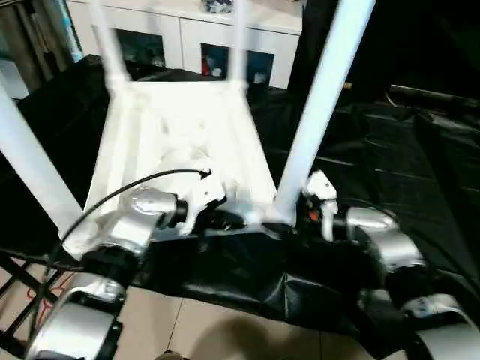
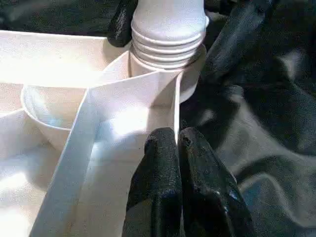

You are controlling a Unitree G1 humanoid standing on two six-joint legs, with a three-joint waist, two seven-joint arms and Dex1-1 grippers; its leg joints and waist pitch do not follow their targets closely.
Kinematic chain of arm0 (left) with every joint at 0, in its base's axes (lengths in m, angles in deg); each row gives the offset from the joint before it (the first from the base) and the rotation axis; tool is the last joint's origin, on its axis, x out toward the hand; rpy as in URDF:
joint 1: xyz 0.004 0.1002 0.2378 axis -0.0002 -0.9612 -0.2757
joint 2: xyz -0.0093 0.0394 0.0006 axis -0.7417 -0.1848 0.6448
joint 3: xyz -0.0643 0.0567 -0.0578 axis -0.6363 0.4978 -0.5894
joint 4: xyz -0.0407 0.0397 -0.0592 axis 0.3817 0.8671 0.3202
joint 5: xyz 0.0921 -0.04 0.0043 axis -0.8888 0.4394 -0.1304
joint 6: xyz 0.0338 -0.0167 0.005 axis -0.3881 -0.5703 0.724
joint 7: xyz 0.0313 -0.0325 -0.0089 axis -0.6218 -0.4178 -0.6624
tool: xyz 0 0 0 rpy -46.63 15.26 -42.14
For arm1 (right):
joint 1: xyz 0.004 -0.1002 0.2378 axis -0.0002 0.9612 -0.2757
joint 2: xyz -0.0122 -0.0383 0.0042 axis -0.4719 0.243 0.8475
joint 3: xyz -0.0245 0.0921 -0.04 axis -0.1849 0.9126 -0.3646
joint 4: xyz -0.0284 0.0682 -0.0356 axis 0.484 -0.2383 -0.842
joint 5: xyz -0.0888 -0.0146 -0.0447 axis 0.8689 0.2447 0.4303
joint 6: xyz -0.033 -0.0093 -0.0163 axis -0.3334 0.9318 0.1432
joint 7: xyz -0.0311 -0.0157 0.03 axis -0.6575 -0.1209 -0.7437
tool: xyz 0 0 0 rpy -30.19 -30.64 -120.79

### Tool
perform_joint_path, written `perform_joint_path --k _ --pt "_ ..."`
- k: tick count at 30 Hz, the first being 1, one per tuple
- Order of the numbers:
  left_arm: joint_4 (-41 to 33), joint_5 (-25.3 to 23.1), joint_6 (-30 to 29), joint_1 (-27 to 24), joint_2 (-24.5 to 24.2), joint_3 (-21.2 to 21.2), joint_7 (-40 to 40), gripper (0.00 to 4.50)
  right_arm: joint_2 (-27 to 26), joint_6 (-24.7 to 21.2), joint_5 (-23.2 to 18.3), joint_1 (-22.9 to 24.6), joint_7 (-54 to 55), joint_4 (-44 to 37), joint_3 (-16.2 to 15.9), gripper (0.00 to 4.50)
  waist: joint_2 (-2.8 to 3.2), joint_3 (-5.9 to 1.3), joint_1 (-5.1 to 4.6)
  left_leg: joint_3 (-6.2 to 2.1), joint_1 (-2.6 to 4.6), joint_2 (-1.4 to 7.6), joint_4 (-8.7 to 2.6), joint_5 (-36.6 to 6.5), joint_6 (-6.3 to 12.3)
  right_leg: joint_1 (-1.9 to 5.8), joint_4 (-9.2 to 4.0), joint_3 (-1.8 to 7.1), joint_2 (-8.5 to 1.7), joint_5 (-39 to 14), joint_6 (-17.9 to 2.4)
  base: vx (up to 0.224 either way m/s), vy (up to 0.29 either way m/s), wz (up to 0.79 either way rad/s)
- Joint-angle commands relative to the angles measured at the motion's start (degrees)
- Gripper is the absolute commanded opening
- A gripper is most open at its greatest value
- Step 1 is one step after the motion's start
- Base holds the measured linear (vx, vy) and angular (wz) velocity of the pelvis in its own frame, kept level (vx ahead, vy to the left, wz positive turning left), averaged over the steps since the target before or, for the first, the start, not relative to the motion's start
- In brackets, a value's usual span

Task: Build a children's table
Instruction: Rotate leg to tighten

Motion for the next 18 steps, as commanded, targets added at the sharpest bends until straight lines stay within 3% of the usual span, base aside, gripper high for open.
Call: perform_joint_path --k 1,10,16,18 --pt "0.40 0.86 1.48 -0.09 1.13 2.01 2.63 0.00 0.00 -0.95 -0.38 0.21 -2.36 -1.86 -1.85 3.76 -0.30 -3.19 0.09 -0.77 0.74 2.27 -3.80 -13.18 2.57 2.39 -4.41 2.78 -4.04 -15.17 -11.33 0.000 0.000 0.00" --pt "1.81 0.41 1.20 1.01 1.83 1.28 -0.11 0.00 -0.67 -3.20 -1.03 0.87 -1.99 -3.55 -1.64 3.18 -0.28 -3.34 0.63 -0.64 0.91 2.17 -3.67 -11.90 2.33 2.40 -4.17 2.79 -3.92 -12.46 -11.93 0.000 0.000 0.00" --pt "1.70 0.29 0.09 1.06 3.75 0.32 -4.50 0.00 -2.41 -4.61 -0.83 1.23 2.80 -2.68 -0.39 2.76 -0.43 -3.10 0.42 -0.89 0.94 2.20 -3.91 -14.22 1.33 2.20 -4.64 2.83 -4.21 -17.26 -10.75 0.000 0.000 0.00" --pt "1.80 -0.62 -1.60 1.46 5.26 0.09 -8.50 0.00 -4.33 -3.60 0.51 0.54 9.76 -0.09 0.91 2.75 -0.49 -3.04 0.16 -1.05 0.93 2.14 -3.99 -14.95 0.73 2.09 -4.91 2.85 -4.35 -19.75 -9.86 0.000 0.000 0.00"
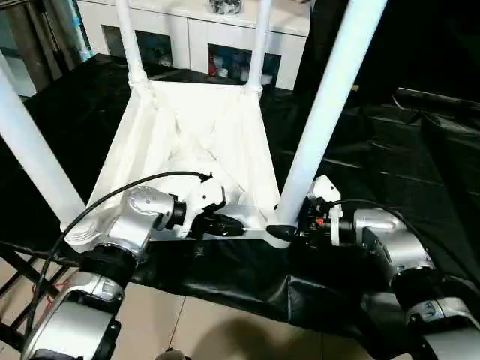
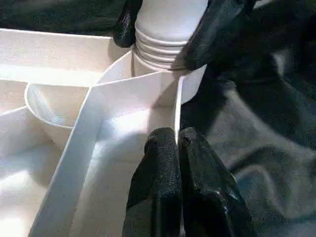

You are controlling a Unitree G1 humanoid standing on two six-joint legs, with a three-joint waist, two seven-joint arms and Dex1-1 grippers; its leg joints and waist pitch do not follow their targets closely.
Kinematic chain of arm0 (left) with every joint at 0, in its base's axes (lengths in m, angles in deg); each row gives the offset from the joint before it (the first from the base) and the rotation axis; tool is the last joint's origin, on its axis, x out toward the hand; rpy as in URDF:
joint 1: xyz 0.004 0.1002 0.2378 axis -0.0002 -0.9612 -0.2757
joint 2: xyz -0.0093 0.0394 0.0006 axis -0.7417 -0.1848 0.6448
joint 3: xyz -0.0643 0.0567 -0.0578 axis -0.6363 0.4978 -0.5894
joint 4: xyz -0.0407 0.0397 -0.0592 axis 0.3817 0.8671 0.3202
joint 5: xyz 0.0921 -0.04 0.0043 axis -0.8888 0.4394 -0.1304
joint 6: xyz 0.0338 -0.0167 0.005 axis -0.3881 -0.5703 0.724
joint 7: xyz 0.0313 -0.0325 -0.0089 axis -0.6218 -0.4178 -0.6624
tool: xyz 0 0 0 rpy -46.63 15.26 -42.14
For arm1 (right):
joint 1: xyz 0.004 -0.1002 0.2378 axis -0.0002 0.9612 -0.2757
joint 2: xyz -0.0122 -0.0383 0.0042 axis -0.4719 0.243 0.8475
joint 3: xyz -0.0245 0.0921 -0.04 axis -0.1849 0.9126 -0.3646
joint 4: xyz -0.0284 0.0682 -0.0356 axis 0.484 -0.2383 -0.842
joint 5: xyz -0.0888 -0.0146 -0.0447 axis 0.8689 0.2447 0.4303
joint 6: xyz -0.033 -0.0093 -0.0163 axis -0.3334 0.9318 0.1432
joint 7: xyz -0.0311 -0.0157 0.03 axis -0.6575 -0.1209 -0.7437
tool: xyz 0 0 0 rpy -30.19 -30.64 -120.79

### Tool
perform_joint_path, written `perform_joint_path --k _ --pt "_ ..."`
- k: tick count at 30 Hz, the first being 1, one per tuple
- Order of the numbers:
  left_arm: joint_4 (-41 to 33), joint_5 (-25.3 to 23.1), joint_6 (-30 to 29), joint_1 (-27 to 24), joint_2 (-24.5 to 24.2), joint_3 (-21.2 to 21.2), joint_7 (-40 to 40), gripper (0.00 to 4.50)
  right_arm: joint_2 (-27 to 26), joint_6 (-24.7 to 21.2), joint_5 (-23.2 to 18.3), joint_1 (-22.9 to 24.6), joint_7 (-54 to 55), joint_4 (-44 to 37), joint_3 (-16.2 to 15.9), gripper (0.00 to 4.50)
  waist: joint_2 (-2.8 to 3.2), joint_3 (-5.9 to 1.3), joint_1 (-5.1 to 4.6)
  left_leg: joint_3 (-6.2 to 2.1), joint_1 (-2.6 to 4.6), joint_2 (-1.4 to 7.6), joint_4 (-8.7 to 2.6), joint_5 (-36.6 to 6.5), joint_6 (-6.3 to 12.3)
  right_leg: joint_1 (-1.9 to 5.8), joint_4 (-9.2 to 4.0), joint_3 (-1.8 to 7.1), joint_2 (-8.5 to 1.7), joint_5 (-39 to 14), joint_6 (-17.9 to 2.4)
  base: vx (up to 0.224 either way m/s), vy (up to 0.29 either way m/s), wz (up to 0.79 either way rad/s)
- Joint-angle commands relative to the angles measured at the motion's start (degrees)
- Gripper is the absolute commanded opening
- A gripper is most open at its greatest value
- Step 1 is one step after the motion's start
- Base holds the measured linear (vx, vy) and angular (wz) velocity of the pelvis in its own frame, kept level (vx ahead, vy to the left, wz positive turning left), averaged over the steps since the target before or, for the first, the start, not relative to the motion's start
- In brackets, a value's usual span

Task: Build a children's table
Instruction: Rotate leg to tighten

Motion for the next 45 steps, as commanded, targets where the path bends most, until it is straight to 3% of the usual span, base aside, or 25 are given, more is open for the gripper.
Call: perform_joint_path --k 1,9,12,13,14,15,22,27,31,35,38,45 --pt "0.78 -0.20 -1.64 1.05 4.09 0.22 -5.35 0.00 -3.08 0.20 1.06 -0.63 5.05 1.58 -1.02 2.72 -0.41 -2.99 -0.48 -1.11 0.99 2.11 -4.17 -15.57 0.27 1.86 -5.10 2.81 -4.32 -21.00 -9.60 0.000 0.000 0.00" --pt "2.43 -1.86 -5.07 3.78 10.63 -0.14 -17.27 0.00 -11.80 -0.31 2.79 -4.83 33.34 11.26 4.89 2.71 -0.30 -3.02 -2.07 -1.34 0.94 1.82 -4.23 -16.75 -0.78 1.70 -5.63 2.69 -4.28 -23.63 -8.58 0.000 0.000 0.00" --pt "2.00 -2.30 -5.44 3.88 12.02 0.48 -18.02 0.00 -13.87 -0.31 2.21 -5.51 36.15 12.24 6.03 2.71 -0.18 -3.19 -2.20 -1.20 0.88 1.81 -4.15 -16.00 -0.17 1.77 -5.40 2.79 -4.09 -20.49 -8.99 0.000 0.000 0.00" --pt "1.75 -2.61 -5.53 3.74 12.20 0.88 -17.84 0.00 -14.13 0.34 2.68 -5.46 35.55 12.19 5.42 2.71 -0.18 -3.24 -2.17 -1.18 0.76 1.81 -4.15 -15.35 0.19 1.93 -5.19 2.78 -4.03 -18.55 -9.38 0.000 0.000 0.00" --pt "1.57 -2.90 -5.47 3.61 12.32 1.25 -17.68 0.00 -14.32 1.26 3.23 -5.47 35.16 12.30 4.82 3.26 -0.16 -3.27 -2.15 -1.15 0.65 1.79 -4.14 -15.00 0.38 2.04 -5.08 2.79 -3.99 -17.53 -9.59 0.000 0.000 0.00" --pt "1.36 -2.96 -5.68 3.42 12.37 1.70 -17.46 0.00 -14.61 2.50 3.28 -5.54 33.21 12.33 4.23 3.40 -0.02 -3.32 -2.17 -1.07 0.68 1.84 -4.09 -14.75 0.56 1.99 -4.97 2.82 -4.01 -15.92 -10.09 0.000 0.000 0.00" --pt "-0.33 -2.04 -5.80 2.17 9.35 2.21 -11.52 0.00 -10.43 3.10 3.11 -4.64 21.26 9.01 1.10 3.95 -0.09 -3.35 -1.95 -0.94 0.54 1.86 -3.94 -13.45 2.27 2.42 -4.73 2.82 -3.94 -13.21 -11.20 0.000 0.000 0.00" --pt "-1.65 -1.29 -5.39 1.09 6.45 3.04 -5.96 0.00 -6.05 3.52 2.54 -2.30 9.14 4.74 -1.75 3.95 -0.13 -3.50 -1.62 -0.85 0.48 1.95 -3.81 -11.10 3.48 2.72 -4.12 2.84 -3.90 -8.45 -12.85 0.000 0.000 0.00" --pt "-2.59 -0.62 -4.45 0.25 3.49 3.54 -0.38 0.00 -2.02 2.74 1.68 -0.85 -0.01 1.74 -3.42 3.95 -0.12 -3.38 -1.26 -0.83 0.58 2.07 -3.84 -11.72 3.95 2.74 -4.24 2.81 -3.95 -9.31 -13.16 0.000 0.000 0.00" --pt "-3.88 0.20 -4.22 -0.48 0.64 3.65 5.71 0.00 0.98 1.13 0.62 0.41 -7.31 -1.17 -4.85 3.95 -0.09 -3.21 -0.94 -0.73 0.76 2.29 -3.94 -13.14 2.96 2.51 -4.36 2.72 -3.87 -12.29 -12.90 0.000 0.000 0.00" --pt "-3.99 0.62 -3.81 -0.66 -0.56 3.69 7.90 0.00 1.38 0.27 0.16 0.67 -9.22 -2.11 -5.06 3.62 -0.02 -3.23 -0.71 -0.81 0.79 2.28 -4.01 -13.62 2.30 2.48 -4.40 2.70 -3.94 -13.81 -12.43 0.000 0.000 0.00" --pt "-3.70 0.96 -3.70 -0.53 -1.43 3.58 8.66 0.00 1.59 -1.57 -0.43 1.41 -11.42 -4.16 -5.74 2.92 0.04 -3.36 -0.20 -0.77 0.87 2.27 -3.97 -12.56 1.94 2.45 -4.18 2.75 -3.95 -11.82 -12.66 0.000 0.000 0.00"
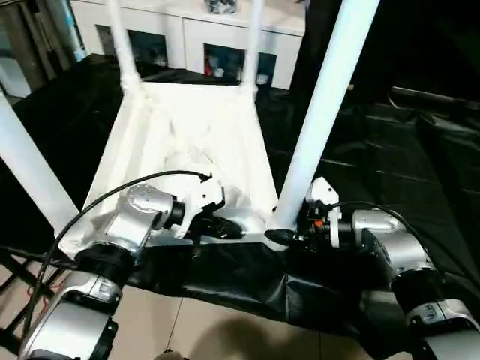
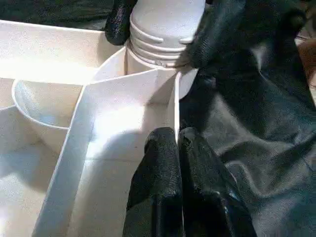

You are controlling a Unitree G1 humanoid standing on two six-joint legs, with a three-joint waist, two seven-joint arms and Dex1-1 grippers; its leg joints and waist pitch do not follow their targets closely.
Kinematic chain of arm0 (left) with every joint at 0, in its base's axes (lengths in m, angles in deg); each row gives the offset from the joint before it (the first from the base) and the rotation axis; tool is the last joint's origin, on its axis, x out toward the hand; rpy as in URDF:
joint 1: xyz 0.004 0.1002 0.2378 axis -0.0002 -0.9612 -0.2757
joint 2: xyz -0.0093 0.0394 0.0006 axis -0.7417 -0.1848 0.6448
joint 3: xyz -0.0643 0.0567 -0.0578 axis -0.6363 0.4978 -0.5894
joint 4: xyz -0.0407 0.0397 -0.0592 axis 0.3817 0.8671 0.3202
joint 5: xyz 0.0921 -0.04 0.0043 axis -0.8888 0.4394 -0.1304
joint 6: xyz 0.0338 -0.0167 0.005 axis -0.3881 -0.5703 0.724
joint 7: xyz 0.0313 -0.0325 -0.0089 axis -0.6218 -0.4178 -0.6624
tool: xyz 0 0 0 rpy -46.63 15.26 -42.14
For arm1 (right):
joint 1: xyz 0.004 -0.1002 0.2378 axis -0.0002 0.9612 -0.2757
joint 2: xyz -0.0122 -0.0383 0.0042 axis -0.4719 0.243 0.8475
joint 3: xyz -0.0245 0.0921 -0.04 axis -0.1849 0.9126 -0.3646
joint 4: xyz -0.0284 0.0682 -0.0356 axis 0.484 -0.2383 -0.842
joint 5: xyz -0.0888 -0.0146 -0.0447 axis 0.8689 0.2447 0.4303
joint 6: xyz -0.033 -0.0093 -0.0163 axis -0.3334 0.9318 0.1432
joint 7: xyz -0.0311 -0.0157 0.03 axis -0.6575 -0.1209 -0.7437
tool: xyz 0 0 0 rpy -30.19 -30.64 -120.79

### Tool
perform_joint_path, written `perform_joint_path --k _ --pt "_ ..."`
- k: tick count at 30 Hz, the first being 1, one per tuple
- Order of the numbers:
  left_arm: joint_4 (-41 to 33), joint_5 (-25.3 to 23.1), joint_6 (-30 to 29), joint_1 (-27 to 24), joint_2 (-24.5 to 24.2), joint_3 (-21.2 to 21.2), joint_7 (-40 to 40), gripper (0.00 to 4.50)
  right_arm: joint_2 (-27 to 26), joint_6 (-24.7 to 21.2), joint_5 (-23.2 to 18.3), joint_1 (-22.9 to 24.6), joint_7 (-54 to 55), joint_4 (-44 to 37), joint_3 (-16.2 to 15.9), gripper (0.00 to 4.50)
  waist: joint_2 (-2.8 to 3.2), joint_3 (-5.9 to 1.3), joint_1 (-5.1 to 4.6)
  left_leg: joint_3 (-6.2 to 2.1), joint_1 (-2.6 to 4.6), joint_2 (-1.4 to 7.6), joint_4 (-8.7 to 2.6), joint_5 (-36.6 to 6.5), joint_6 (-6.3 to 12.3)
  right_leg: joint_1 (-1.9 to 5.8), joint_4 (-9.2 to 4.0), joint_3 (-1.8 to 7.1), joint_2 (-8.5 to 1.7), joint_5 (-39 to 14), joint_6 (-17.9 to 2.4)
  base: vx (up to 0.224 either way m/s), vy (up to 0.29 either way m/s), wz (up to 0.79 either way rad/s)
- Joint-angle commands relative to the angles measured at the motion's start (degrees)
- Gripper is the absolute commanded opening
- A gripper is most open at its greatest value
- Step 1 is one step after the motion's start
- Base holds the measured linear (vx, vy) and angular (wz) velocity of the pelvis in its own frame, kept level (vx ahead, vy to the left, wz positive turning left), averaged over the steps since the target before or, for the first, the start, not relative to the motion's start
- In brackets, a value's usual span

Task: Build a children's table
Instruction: Rotate leg to tighten

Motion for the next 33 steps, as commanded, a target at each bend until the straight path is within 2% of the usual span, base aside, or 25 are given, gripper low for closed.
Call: perform_joint_path --k 1,4,9,12,14,15,16,17,18,19,22,23,26,27,28,29,33 --pt "-0.57 0.05 0.08 -0.19 1.11 1.92 0.45 0.00 -0.67 -1.45 -0.59 0.78 -2.79 -1.49 -2.95 2.92 0.11 -3.35 -0.03 -0.73 0.93 2.24 -3.70 -12.19 1.95 2.49 -4.03 2.79 -3.93 -11.26 -12.60 0.000 0.000 0.00" --pt "-0.20 -0.01 0.24 -0.05 1.41 1.75 -0.38 0.00 -1.07 -2.23 -0.80 1.18 -2.59 -2.12 -2.84 2.77 0.10 -3.33 0.09 -0.73 0.88 2.17 -3.70 -12.22 1.88 2.54 -4.07 2.79 -3.93 -11.49 -12.44 0.000 0.000 0.00" --pt "0.19 -0.21 -1.14 0.67 3.15 1.10 -4.11 0.00 -3.50 -2.35 -0.90 1.53 3.40 -0.89 -0.53 2.74 0.19 -3.26 -0.03 -0.82 0.99 2.20 -3.81 -13.24 1.22 2.34 -4.26 2.83 -4.05 -13.25 -12.01 0.000 0.000 0.00" --pt "1.95 -1.09 -1.94 2.28 5.53 0.21 -9.96 0.00 -6.94 -1.13 0.11 -0.21 15.26 3.35 2.98 2.74 0.21 -3.01 -0.44 -1.03 1.19 2.02 -3.99 -15.99 0.01 1.98 -4.99 2.83 -4.25 -18.78 -10.80 0.000 0.000 0.00" --pt "2.75 -1.55 -2.29 3.05 6.98 0.10 -12.53 0.00 -8.93 -0.22 0.93 -1.31 22.56 6.15 4.68 2.73 0.17 -2.90 -1.06 -1.43 1.12 1.90 -4.20 -18.16 -1.10 2.04 -5.51 2.65 -4.28 -23.90 -9.00 0.000 0.000 0.00" --pt "3.19 -1.84 -2.57 3.57 8.19 0.09 -14.38 0.00 -10.53 -0.32 0.97 -1.96 27.10 7.81 5.96 2.72 0.34 -2.92 -1.20 -1.48 1.24 2.02 -4.23 -18.30 -1.51 1.83 -5.51 2.72 -4.42 -24.19 -8.92 0.000 0.000 0.00" --pt "3.26 -1.89 -2.62 3.67 8.41 0.10 -14.69 0.00 -10.81 -0.41 0.94 -2.07 27.83 8.07 6.18 2.72 0.22 -2.91 -1.71 -1.55 1.26 1.87 -4.19 -19.18 -1.81 1.73 -5.66 2.67 -4.32 -25.09 -8.70 0.000 0.000 0.00" --pt "3.42 -2.01 -2.75 3.88 8.92 0.12 -15.40 0.00 -11.48 -0.69 0.82 -2.32 29.43 8.65 6.70 2.72 0.14 -2.96 -2.04 -1.68 0.93 1.81 -4.25 -18.97 -1.51 2.05 -5.66 2.56 -4.28 -25.18 -8.37 0.000 0.000 0.00" --pt "3.72 -2.22 -3.06 4.22 9.84 0.11 -16.81 0.00 -12.67 -0.97 0.85 -2.71 31.95 9.29 7.33 2.72 0.47 -2.99 -2.07 -1.67 0.95 1.83 -4.23 -18.93 -1.38 2.02 -5.66 2.63 -4.30 -24.67 -8.45 0.000 0.000 0.00" --pt "3.93 -2.52 -3.25 4.49 10.77 0.26 -18.14 0.00 -13.83 -0.80 1.18 -3.15 34.65 10.01 7.69 2.72 0.49 -2.94 -2.25 -1.55 1.15 1.86 -4.18 -19.32 -1.29 1.68 -5.77 2.72 -4.17 -23.82 -8.69 0.000 0.000 0.00" --pt "4.46 -3.29 -3.53 4.99 12.89 0.65 -21.11 0.00 -16.27 0.73 1.92 -4.22 38.75 11.94 8.18 2.72 0.47 -3.05 -2.57 -1.48 1.11 1.81 -4.14 -19.15 -1.14 1.69 -5.68 2.74 -4.09 -22.49 -9.18 0.000 0.000 0.00" --pt "4.43 -3.51 -3.30 4.91 13.39 1.02 -21.17 0.00 -17.00 1.33 1.92 -4.48 39.03 12.28 8.17 3.28 0.53 -3.07 -2.64 -1.47 1.07 1.74 -4.11 -19.03 -0.91 1.83 -5.65 2.70 -4.03 -21.86 -9.49 0.000 0.000 0.00" --pt "4.36 -3.83 -3.17 4.72 13.68 1.65 -21.08 0.00 -18.20 1.55 1.20 -5.08 38.46 12.60 8.27 3.42 0.56 -3.15 -2.69 -1.41 0.92 1.79 -4.13 -18.36 -0.35 1.94 -5.39 2.77 -3.95 -19.42 -9.99 0.000 0.000 0.00" --pt "4.38 -3.84 -3.16 4.72 13.63 1.72 -21.14 0.00 -18.22 1.71 1.28 -5.15 38.21 12.63 8.02 3.62 0.61 -3.20 -2.65 -1.35 0.99 1.81 -4.11 -18.06 -0.23 1.93 -5.29 2.78 -3.90 -18.15 -10.50 0.000 0.000 0.00" --pt "4.48 -4.05 -2.80 4.64 13.10 1.80 -21.08 0.00 -17.53 2.55 2.49 -5.02 38.03 12.34 6.99 3.62 0.62 -3.23 -2.63 -1.31 1.00 1.84 -4.10 -17.84 -0.16 1.97 -5.20 2.81 -3.88 -17.33 -10.80 0.000 0.000 0.00" --pt "4.59 -4.45 -2.30 4.57 12.43 1.91 -21.09 0.00 -16.68 3.41 3.49 -4.79 37.67 11.92 6.23 3.86 0.59 -3.25 -2.51 -1.25 0.93 1.83 -4.06 -17.14 -0.02 2.06 -5.05 2.76 -3.87 -16.11 -11.10 0.000 0.000 0.00" --pt "4.91 -5.37 -1.68 4.53 11.32 1.95 -21.39 0.00 -15.03 4.41 3.84 -4.79 36.94 12.00 6.48 3.92 0.39 -3.28 -2.39 -1.18 0.77 1.81 -4.01 -16.28 0.65 2.27 -4.90 2.83 -3.95 -15.02 -11.23 0.000 0.000 0.00"
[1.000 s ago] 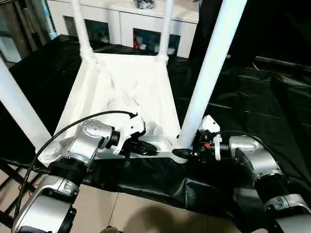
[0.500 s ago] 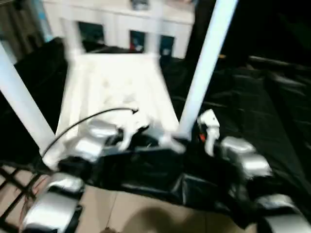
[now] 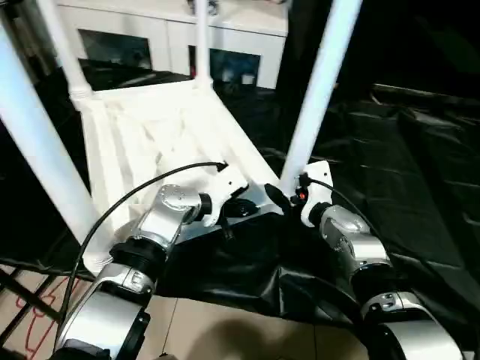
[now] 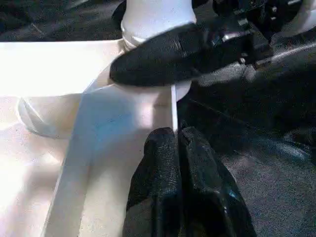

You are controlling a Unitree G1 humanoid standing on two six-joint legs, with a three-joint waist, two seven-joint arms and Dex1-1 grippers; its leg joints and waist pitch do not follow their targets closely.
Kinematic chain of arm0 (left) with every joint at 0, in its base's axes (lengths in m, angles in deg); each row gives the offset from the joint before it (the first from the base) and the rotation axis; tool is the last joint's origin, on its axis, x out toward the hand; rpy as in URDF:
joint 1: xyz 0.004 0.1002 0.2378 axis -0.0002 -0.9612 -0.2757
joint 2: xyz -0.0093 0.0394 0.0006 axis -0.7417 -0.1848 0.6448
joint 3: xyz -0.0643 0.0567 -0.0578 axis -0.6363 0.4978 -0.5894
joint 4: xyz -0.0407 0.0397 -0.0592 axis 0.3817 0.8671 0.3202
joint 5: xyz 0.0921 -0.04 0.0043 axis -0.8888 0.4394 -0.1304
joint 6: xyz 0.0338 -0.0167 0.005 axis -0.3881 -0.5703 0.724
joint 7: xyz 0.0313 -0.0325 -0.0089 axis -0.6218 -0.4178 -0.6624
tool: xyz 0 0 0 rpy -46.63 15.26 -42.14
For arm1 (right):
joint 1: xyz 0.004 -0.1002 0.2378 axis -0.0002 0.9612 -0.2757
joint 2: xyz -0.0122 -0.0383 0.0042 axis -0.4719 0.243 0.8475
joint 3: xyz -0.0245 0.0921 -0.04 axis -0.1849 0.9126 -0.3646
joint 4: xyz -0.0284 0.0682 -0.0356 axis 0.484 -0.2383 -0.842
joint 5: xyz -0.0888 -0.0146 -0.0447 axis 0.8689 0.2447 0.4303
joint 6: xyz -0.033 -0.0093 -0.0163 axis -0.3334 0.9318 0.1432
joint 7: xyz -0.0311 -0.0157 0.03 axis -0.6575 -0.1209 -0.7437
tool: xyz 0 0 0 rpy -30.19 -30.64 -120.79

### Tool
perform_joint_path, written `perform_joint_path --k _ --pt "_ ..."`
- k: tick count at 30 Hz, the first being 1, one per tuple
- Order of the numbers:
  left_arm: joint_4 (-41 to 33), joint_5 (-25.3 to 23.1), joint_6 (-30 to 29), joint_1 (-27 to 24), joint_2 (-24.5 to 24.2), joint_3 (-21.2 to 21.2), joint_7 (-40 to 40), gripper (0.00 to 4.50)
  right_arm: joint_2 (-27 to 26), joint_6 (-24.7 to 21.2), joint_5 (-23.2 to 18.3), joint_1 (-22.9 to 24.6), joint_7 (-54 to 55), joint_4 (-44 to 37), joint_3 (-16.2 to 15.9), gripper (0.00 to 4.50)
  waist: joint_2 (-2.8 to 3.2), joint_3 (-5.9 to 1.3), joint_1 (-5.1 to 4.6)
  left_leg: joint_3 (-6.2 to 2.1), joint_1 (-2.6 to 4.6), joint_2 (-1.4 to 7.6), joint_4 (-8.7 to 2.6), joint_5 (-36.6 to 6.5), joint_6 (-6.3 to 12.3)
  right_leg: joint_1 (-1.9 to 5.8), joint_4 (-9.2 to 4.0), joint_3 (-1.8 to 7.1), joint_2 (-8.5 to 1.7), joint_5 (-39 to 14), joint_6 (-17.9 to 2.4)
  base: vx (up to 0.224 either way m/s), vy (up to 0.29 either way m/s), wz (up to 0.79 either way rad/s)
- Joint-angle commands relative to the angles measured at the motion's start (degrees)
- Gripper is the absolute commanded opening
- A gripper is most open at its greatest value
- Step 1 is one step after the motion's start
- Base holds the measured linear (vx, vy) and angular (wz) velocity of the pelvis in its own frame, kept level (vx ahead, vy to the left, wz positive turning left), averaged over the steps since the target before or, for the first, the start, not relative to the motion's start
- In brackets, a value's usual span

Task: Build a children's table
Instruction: Rotate leg to tighten

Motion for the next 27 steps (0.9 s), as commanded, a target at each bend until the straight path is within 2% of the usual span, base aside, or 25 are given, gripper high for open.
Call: perform_joint_path --k 1,3,4,6,7,10,12,13,16,27 --pt "-0.33 -0.74 -0.62 0.71 1.71 3.12 1.26 0.00 -0.60 -0.22 0.50 -0.36 -2.95 1.32 -3.05 3.92 0.49 -3.21 0.19 -1.04 0.74 1.84 -4.15 -16.43 0.82 2.19 -4.93 2.83 -3.95 -15.34 -11.03 0.000 0.000 0.00" --pt "-0.48 -0.61 -1.79 0.76 1.60 2.62 0.89 0.00 0.73 0.08 0.34 -0.28 -3.35 1.29 -2.29 3.92 0.49 -3.12 0.27 -0.97 0.87 1.88 -4.12 -16.84 0.90 2.11 -5.04 2.84 -3.92 -16.12 -11.11 0.000 0.000 0.00" --pt "-0.65 -0.66 -1.65 0.70 1.46 2.56 0.93 0.00 1.35 -0.02 0.03 -0.04 -4.00 0.88 -1.81 3.92 0.26 -3.12 0.35 -0.96 0.84 1.87 -4.11 -16.70 1.00 2.17 -5.09 2.83 -3.91 -16.33 -11.01 0.000 0.000 0.00" --pt "-0.60 -0.94 -1.36 0.63 1.15 2.94 1.31 0.00 1.75 0.02 -0.03 0.30 -4.60 0.37 -1.57 3.92 0.37 -3.17 0.46 -1.02 0.71 1.91 -4.13 -16.01 1.13 2.24 -4.96 2.84 -3.97 -15.73 -10.98 0.000 0.000 0.00" --pt "-0.54 -1.07 -1.34 0.59 0.96 3.14 1.57 0.44 1.95 0.02 -0.11 0.47 -4.88 0.09 -1.45 3.96 0.35 -3.17 0.47 -1.02 0.70 1.91 -4.15 -15.93 1.18 2.28 -4.93 2.82 -3.93 -15.56 -10.98 0.000 0.000 0.00" --pt "-0.29 -1.38 -1.63 0.54 0.64 3.40 1.38 0.59 2.72 0.34 -0.37 0.70 -5.17 -0.26 -1.11 3.96 0.41 -3.22 0.50 -1.02 0.69 1.90 -4.16 -15.75 1.15 2.29 -4.88 2.81 -3.90 -15.15 -10.96 0.000 0.000 0.00" --pt "-0.29 -1.70 -2.48 0.59 0.50 3.50 0.69 0.85 3.15 0.52 -0.63 0.64 -5.38 -0.14 -0.85 3.96 0.46 -3.23 0.48 -1.02 0.69 1.93 -4.16 -15.53 1.13 2.32 -4.85 2.82 -3.93 -14.58 -11.19 0.000 0.000 0.00" --pt "-0.13 -2.03 -3.23 0.66 0.21 3.80 0.78 0.85 3.34 0.58 -0.78 0.59 -5.58 -0.04 -0.75 3.96 0.63 -3.26 0.53 -1.01 0.72 1.93 -4.15 -15.28 1.07 2.36 -4.77 2.83 -3.93 -14.00 -11.33 0.000 0.000 0.00" --pt "0.08 -2.41 -3.93 0.67 -0.29 4.25 1.02 0.85 3.62 0.82 -0.80 0.49 -5.80 0.21 -0.56 3.96 0.48 -3.23 0.51 -0.94 0.68 1.85 -4.09 -15.19 1.27 2.40 -4.81 2.83 -3.93 -13.92 -11.66 0.000 0.000 0.00" --pt "0.66 -1.94 -6.11 0.87 -0.67 2.62 -2.77 0.85 3.77 1.58 -0.94 0.73 -6.46 0.32 -0.54 3.96 0.58 -3.12 0.52 -0.97 0.75 1.87 -4.14 -15.77 1.22 2.31 -4.97 2.76 -3.92 -15.30 -11.56 0.000 0.000 0.00"
